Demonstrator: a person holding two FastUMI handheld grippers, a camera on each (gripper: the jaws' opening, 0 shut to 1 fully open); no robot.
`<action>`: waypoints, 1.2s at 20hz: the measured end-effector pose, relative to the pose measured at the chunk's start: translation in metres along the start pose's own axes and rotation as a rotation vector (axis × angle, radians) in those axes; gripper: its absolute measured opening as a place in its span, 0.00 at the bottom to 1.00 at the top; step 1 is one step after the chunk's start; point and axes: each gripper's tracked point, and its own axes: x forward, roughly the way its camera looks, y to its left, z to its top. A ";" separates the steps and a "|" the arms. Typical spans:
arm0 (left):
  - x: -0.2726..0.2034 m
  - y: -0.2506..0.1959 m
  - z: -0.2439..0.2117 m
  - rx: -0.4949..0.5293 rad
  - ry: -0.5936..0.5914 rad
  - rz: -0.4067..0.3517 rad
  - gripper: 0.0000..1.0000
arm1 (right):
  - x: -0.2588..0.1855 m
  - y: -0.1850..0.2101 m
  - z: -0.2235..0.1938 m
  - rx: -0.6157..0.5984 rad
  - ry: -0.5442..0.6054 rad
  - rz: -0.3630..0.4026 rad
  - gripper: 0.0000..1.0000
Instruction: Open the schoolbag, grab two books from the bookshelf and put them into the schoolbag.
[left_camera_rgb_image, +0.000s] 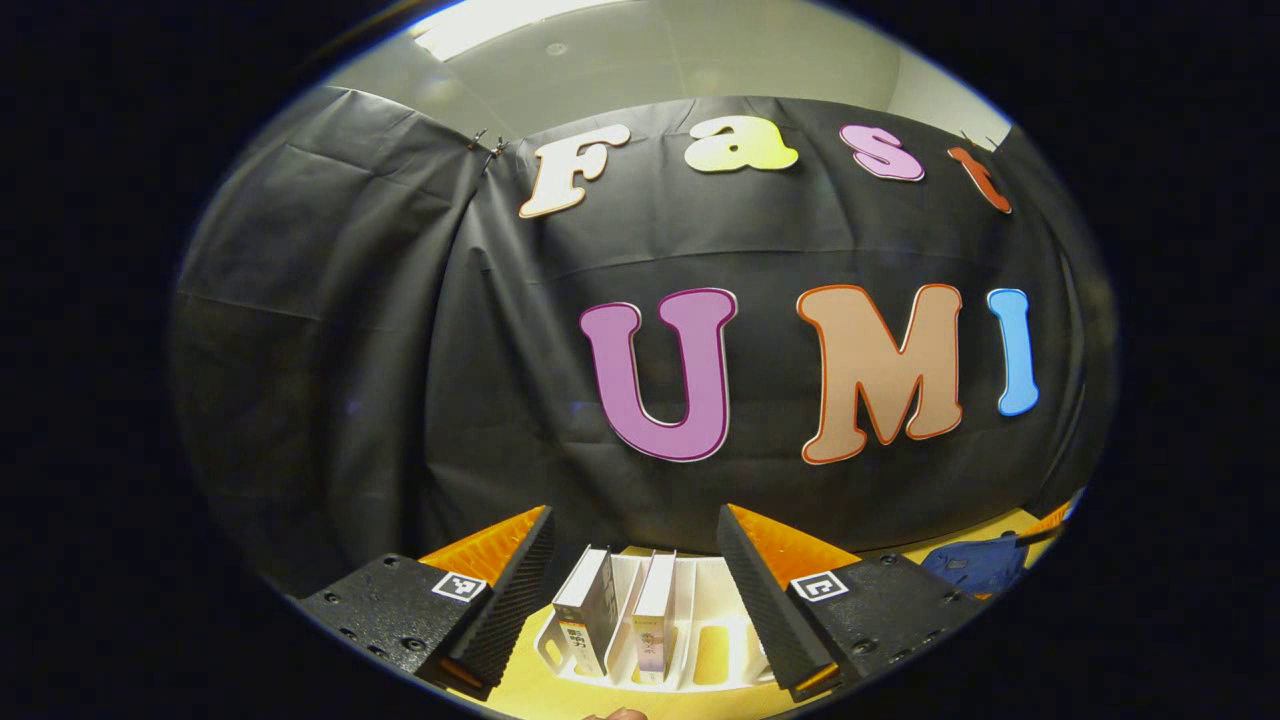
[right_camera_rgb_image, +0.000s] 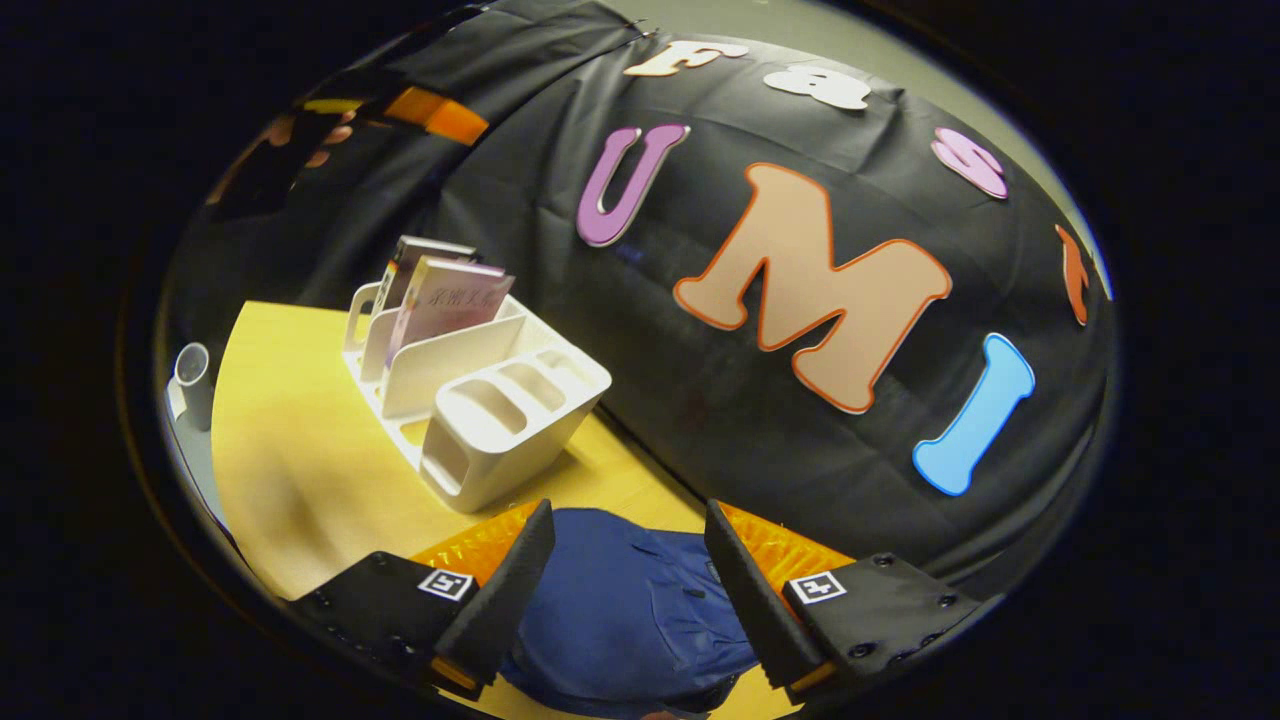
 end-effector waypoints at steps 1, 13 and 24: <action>-0.001 0.003 -0.002 0.003 0.003 0.005 0.94 | 0.002 0.005 -0.006 -0.015 0.010 0.012 0.98; -0.006 0.023 -0.006 0.019 0.024 0.047 0.94 | 0.030 0.065 -0.070 -0.126 0.185 0.155 0.99; -0.011 0.039 -0.016 0.019 0.050 0.080 0.93 | 0.039 0.076 -0.109 -0.172 0.331 0.153 0.77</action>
